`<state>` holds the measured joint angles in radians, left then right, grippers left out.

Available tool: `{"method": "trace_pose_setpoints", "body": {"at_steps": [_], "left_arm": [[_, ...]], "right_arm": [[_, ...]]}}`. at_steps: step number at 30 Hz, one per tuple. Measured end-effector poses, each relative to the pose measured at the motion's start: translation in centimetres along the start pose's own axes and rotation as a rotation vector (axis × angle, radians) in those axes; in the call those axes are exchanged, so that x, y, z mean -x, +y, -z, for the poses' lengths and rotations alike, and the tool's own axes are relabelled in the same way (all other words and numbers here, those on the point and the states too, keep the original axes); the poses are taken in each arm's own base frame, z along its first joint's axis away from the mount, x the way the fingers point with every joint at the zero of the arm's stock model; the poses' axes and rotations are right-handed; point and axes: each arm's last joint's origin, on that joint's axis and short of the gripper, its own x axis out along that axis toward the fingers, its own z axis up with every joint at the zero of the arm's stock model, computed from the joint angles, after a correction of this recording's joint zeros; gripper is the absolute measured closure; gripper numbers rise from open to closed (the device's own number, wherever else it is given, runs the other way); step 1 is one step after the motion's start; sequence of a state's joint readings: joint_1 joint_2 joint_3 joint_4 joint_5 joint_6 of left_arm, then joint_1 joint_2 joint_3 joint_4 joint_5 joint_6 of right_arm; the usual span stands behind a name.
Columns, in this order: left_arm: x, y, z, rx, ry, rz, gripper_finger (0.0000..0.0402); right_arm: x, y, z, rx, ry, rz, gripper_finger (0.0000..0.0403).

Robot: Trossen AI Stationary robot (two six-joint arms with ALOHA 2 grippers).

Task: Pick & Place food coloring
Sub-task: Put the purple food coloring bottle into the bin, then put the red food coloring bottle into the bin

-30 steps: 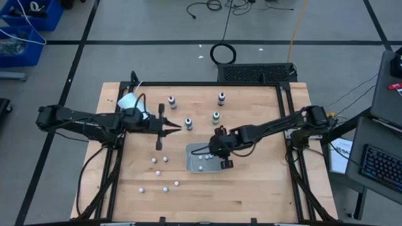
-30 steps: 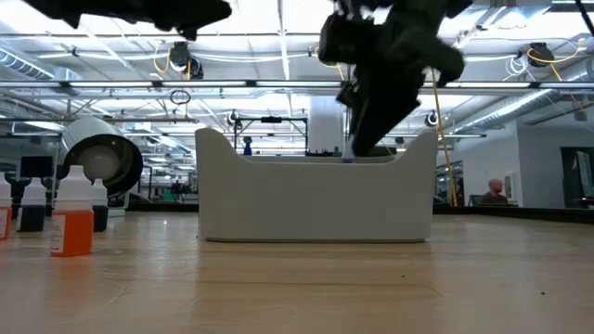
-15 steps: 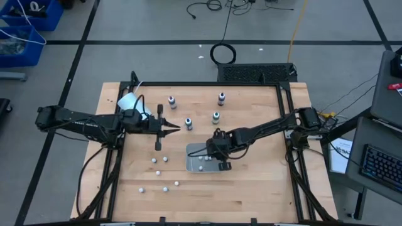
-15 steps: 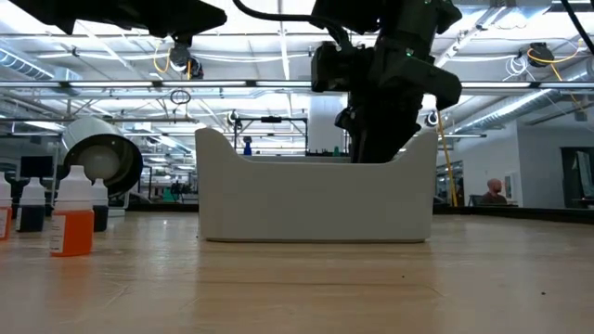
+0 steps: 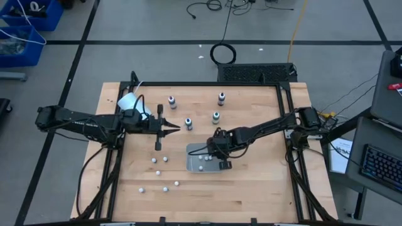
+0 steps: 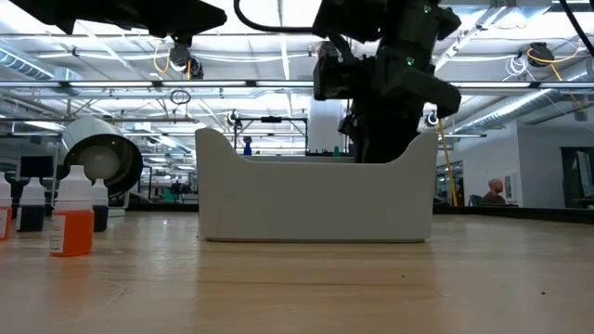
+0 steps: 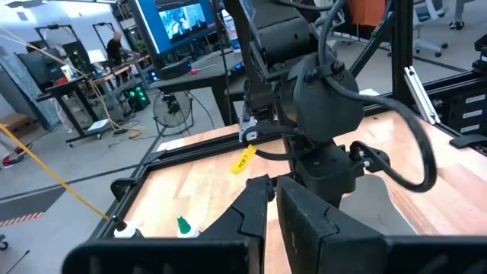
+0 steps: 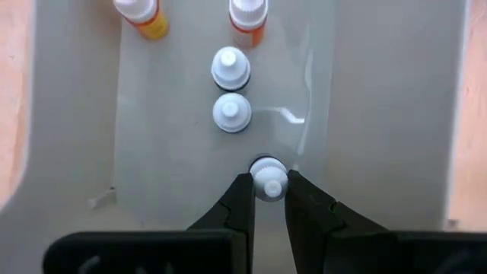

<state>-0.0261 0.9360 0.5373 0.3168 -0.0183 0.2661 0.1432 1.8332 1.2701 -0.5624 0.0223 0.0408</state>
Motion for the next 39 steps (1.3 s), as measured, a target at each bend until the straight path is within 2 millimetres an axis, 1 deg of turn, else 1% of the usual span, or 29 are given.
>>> {"method": "trace_pose_setpoints", "body": {"at_steps": [4, 10, 18, 23, 25, 28, 31, 34, 36, 39], "left_arm": [[0.0, 0.0, 0.0, 0.000, 0.000, 0.000, 0.0364], [0.0, 0.0, 0.0, 0.008, -0.001, 0.000, 0.0364], [0.0, 0.0, 0.0, 0.014, 0.001, 0.000, 0.0364], [0.0, 0.0, 0.0, 0.014, 0.005, 0.001, 0.0364], [0.0, 0.0, 0.0, 0.015, 0.007, 0.002, 0.0364], [0.0, 0.0, 0.1, 0.025, 0.009, 0.001, 0.0364], [0.0, -0.1, 0.3, 0.057, 0.032, 0.006, 0.0364], [0.0, -0.3, 0.9, 0.106, 0.097, 0.034, 0.0364], [0.1, -0.6, 1.5, 0.137, 0.166, 0.064, 0.0364], [0.5, -1.1, 2.8, 0.219, 0.310, 0.093, 0.0364]], "right_arm": [[-0.5, 0.0, 0.5, 0.000, 0.007, 0.000, 0.0364], [-0.6, 0.0, 0.5, 0.000, -0.010, -0.001, 0.0358], [-0.6, 0.1, 0.4, 0.001, -0.017, -0.003, 0.0306], [-0.2, 0.1, 0.3, 0.001, -0.029, -0.003, 0.0286], [0.5, 0.0, 0.2, 0.001, -0.036, -0.002, 0.0284], [2.0, 0.0, -0.1, -0.001, -0.085, -0.002, 0.0285], [4.3, 0.0, -0.1, -0.002, -0.139, -0.004, 0.0289], [7.4, -0.1, 0.3, -0.010, -0.189, -0.005, 0.0292], [9.5, -0.2, 0.7, -0.043, -0.235, -0.003, 0.0294], [11.9, -0.2, 1.9, -0.079, -0.300, 0.012, 0.0297]]}}
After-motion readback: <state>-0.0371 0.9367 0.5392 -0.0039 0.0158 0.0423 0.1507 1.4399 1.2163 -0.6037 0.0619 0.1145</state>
